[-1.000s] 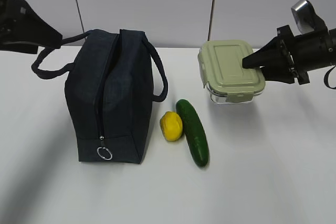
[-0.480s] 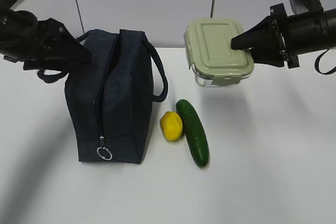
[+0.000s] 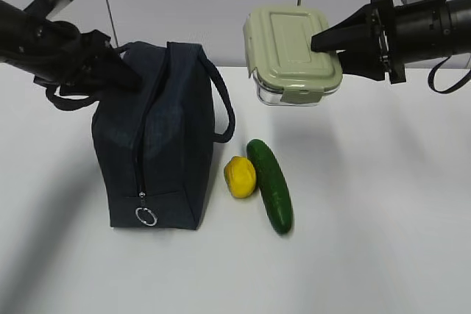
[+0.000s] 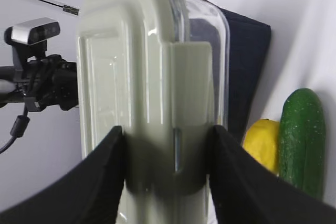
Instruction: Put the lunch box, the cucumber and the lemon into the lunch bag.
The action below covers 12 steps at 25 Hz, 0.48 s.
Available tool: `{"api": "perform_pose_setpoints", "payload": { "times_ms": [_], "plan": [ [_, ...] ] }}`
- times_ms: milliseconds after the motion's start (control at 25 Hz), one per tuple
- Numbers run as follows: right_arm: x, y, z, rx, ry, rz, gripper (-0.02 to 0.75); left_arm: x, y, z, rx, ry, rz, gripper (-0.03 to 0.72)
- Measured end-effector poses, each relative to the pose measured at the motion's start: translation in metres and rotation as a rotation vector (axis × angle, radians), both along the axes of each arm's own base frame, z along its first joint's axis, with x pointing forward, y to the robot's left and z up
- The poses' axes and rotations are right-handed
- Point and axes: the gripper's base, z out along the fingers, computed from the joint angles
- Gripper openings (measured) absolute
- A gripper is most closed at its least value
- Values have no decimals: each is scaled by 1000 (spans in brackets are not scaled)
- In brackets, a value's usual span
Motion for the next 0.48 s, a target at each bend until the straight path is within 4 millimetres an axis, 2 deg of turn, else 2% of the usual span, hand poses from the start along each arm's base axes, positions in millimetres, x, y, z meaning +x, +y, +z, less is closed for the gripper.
{"api": "perform_pose_setpoints", "payload": {
  "times_ms": [40, 200, 240, 320, 480],
  "plan": [
    [0, 2, 1, 2, -3, 3, 351, 0, -1, -3, -3, 15, -9, 320],
    [0, 10, 5, 41, -9, 3, 351, -2, -5, -13, -34, 86, -63, 70],
    [0, 12, 7, 55, -10, 0, 351, -3, -7, -16, -37, 99, -75, 34],
    [1, 16, 9, 77, -12, -1, 351, -5, -16, -19, -36, 110, -100, 3],
    [0, 25, 12, 113, -11, 5, 351, -8, -36, -16, -21, 83, -147, -8]
  ]
}}
